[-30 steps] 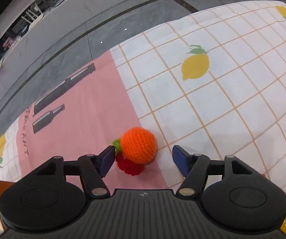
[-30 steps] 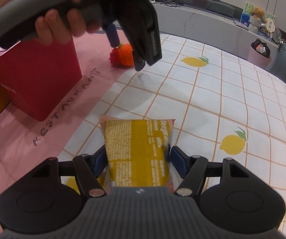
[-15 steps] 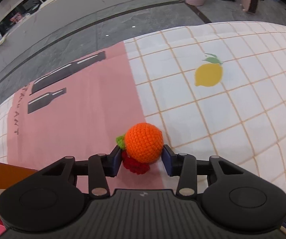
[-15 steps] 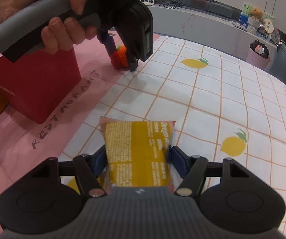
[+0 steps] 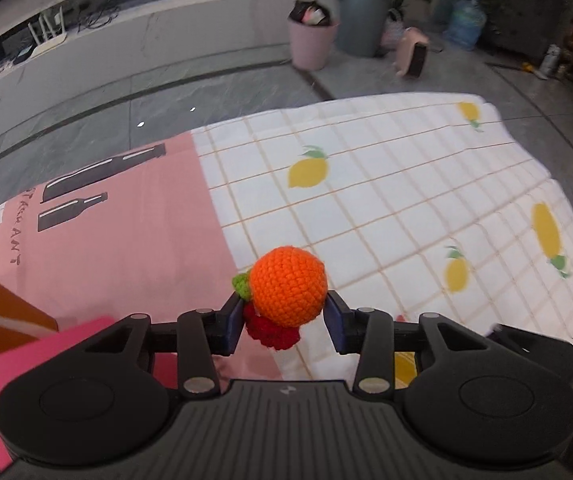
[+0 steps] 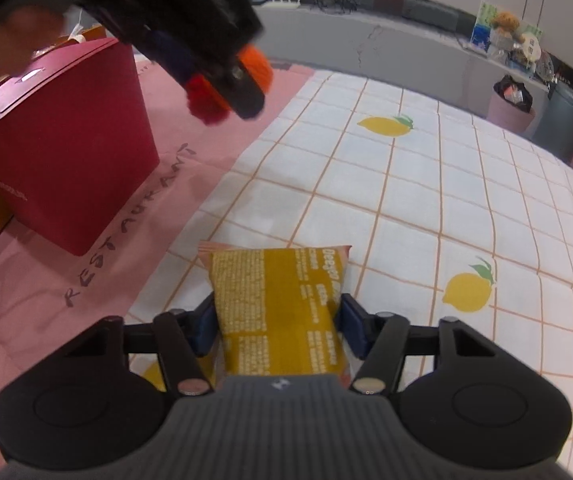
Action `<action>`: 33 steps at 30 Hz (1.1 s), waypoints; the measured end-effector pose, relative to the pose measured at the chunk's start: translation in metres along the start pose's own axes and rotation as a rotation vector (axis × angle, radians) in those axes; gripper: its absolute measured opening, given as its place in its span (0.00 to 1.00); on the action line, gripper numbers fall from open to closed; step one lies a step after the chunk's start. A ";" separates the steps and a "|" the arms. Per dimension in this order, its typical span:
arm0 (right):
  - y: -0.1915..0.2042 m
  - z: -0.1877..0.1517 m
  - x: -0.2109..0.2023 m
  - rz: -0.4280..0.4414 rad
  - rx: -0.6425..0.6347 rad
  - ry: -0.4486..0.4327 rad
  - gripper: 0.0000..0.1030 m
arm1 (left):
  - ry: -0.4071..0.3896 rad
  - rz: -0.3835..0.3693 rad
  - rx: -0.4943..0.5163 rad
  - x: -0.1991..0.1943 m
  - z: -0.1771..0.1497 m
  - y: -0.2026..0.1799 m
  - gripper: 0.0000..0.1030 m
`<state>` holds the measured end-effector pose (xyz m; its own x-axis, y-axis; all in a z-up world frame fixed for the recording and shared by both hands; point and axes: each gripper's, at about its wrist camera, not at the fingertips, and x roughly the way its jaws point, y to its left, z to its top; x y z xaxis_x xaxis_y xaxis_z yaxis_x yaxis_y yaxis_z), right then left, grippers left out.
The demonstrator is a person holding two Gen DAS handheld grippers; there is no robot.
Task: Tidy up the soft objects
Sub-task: 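Carry the crochet fruit and snack packet with both tools to the orange box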
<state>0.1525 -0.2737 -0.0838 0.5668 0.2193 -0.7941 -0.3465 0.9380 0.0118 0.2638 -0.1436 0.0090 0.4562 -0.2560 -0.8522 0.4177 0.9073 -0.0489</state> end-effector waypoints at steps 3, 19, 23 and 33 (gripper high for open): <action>-0.001 0.001 -0.004 -0.029 0.039 0.017 0.52 | -0.031 -0.027 -0.003 -0.019 -0.007 -0.002 0.47; 0.031 0.006 -0.064 -0.105 0.083 -0.007 0.48 | -0.099 -0.044 0.003 -0.094 -0.035 0.011 0.47; 0.045 0.013 -0.094 -0.119 0.084 -0.044 0.48 | -0.140 -0.038 0.006 -0.120 -0.035 0.022 0.47; 0.116 0.072 -0.170 -0.113 0.018 -0.241 0.48 | -0.321 0.027 -0.036 -0.211 -0.049 0.092 0.47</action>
<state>0.0700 -0.1831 0.0964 0.7637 0.1685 -0.6232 -0.2588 0.9643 -0.0565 0.1674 0.0102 0.1584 0.6934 -0.3187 -0.6463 0.3765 0.9249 -0.0521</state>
